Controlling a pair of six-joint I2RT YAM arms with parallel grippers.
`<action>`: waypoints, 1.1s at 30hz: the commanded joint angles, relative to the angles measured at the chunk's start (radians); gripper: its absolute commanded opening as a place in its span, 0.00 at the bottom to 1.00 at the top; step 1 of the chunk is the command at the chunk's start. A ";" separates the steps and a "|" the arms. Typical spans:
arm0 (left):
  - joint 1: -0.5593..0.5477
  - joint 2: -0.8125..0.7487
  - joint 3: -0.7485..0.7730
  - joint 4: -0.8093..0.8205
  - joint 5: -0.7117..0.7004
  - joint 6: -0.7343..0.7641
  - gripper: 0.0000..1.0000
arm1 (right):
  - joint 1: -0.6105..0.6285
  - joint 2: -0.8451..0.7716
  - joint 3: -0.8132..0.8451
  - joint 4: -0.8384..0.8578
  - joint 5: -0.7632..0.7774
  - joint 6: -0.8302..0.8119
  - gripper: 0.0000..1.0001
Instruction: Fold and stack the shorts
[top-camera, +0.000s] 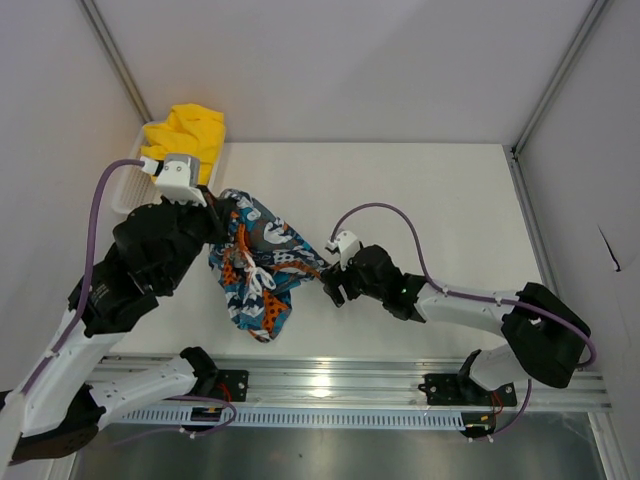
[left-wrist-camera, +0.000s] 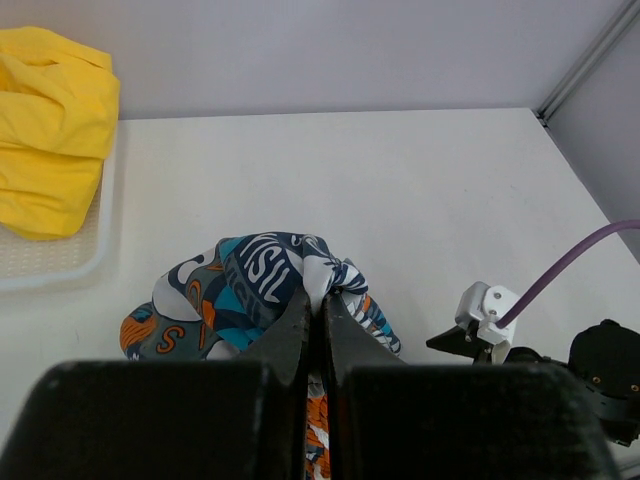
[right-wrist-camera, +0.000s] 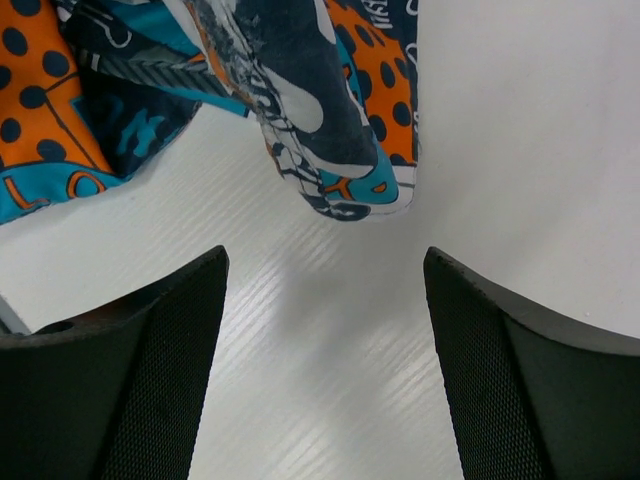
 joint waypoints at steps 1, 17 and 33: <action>0.007 -0.012 0.031 0.016 -0.001 0.018 0.00 | 0.017 0.020 0.051 0.035 0.077 -0.026 0.80; 0.008 -0.007 0.020 0.025 0.008 0.010 0.00 | 0.087 0.190 0.132 0.074 0.269 -0.003 0.73; 0.007 -0.006 0.017 0.028 0.013 0.010 0.00 | 0.161 0.241 0.146 0.091 0.427 0.040 0.60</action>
